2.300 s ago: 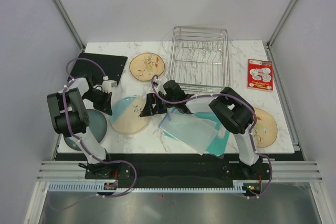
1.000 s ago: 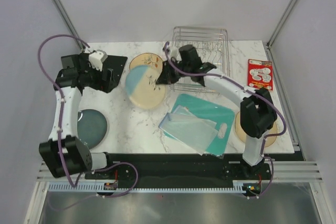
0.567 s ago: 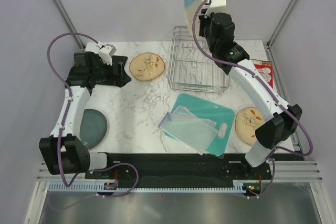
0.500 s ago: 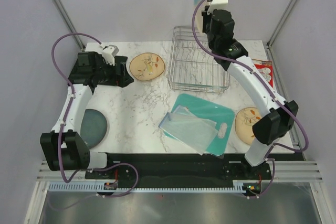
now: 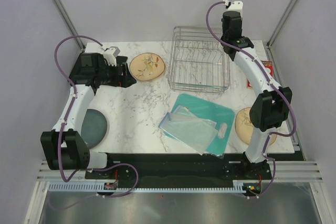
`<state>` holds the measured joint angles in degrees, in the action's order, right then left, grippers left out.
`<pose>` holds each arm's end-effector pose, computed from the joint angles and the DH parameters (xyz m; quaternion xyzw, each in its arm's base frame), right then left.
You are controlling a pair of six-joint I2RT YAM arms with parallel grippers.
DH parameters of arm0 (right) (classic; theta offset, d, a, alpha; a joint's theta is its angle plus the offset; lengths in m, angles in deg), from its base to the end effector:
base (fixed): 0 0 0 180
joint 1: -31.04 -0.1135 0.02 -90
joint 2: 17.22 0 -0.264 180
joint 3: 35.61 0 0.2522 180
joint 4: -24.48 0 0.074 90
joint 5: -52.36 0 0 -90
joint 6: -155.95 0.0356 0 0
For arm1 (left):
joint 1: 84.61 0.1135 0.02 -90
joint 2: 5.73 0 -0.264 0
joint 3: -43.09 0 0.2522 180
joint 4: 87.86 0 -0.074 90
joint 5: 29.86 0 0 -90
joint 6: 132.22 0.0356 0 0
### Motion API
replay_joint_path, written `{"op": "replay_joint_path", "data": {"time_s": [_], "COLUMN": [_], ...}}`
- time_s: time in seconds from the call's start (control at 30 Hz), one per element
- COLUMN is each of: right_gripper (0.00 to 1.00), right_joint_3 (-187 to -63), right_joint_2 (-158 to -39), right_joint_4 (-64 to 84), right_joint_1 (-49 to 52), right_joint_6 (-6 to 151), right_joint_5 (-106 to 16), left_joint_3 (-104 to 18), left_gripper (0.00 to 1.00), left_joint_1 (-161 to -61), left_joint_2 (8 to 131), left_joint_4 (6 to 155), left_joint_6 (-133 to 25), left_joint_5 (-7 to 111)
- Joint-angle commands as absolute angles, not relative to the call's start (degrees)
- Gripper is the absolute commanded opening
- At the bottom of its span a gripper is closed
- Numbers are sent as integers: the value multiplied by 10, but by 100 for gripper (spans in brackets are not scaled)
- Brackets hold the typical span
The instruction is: Load the plates into the dish rack
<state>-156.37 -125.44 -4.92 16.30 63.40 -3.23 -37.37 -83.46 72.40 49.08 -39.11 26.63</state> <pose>0.4380 0.0944 0.3890 0.0589 0.7850 -0.1758 0.5911 0.2966 -0.0137 0.3145 0.1350 0.8682 -0.2470 0.4086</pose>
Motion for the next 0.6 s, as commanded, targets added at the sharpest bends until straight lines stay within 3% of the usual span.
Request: {"op": "replay_joint_path", "data": {"time_s": [0.0, 0.57], "right_gripper": [0, 0], "right_joint_3": [-1591, -1577], "right_joint_2": [-1249, -1289], "right_joint_4": [23, 18], "right_joint_1": [163, 181], "right_joint_6": [658, 686], "right_joint_5": [-41, -21], "left_joint_3": [-363, -362], "left_gripper": [100, 100], "left_joint_1": [-836, -836], "left_joint_2": [708, 735], "left_joint_4": [509, 514], "left_joint_6": [-412, -417], "left_joint_5": [263, 260]}}
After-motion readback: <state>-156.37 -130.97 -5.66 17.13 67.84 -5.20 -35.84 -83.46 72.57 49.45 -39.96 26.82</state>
